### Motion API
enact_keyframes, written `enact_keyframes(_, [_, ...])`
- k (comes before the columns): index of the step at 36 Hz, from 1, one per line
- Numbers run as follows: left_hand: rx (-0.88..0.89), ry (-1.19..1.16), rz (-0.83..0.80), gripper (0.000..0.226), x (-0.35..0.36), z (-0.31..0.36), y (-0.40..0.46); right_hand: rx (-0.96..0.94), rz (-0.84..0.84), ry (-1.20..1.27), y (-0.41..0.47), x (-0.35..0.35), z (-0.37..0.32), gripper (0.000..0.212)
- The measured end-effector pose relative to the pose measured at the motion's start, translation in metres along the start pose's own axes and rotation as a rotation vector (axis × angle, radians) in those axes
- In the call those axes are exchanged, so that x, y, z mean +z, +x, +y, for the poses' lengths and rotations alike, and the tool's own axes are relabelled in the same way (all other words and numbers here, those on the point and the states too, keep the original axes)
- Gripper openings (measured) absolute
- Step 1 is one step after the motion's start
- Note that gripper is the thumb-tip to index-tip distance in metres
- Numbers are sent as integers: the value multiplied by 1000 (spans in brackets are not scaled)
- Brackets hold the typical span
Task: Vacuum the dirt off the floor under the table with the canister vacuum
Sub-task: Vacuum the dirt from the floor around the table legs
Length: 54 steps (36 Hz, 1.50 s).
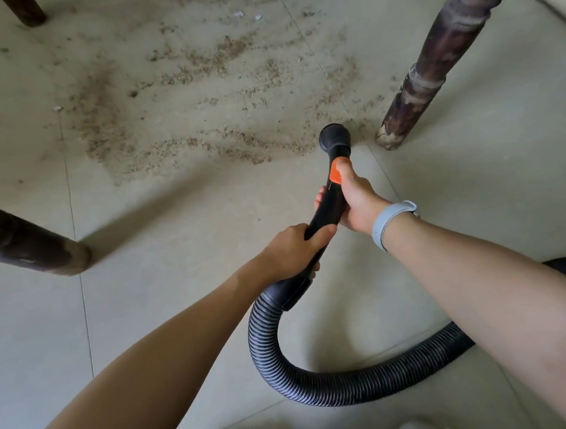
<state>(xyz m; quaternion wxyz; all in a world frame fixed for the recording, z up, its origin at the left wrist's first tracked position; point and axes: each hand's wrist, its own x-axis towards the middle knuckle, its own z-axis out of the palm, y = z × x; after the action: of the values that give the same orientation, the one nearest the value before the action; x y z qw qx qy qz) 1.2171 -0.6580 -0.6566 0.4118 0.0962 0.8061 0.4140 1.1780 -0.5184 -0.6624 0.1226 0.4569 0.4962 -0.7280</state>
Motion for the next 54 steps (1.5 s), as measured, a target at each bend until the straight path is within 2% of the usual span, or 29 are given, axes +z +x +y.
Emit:
enact_keyframes(16, [-27,-122,84,40,0,-46,-38,12,-98,-143,-17,34,35,38])
enact_keyframes(30, [-88,-190,268,39,-12,-66,-59,92,-245,-172,-34,72,60,32])
enact_keyframes(45, [-128,-274,362,38,-25,-91,-84,132,-359,-326,-52,114,73,31])
enact_keyframes(54, [-132,-258,415,37,-21,-86,-90,140,-339,-248,-56,113,76,30])
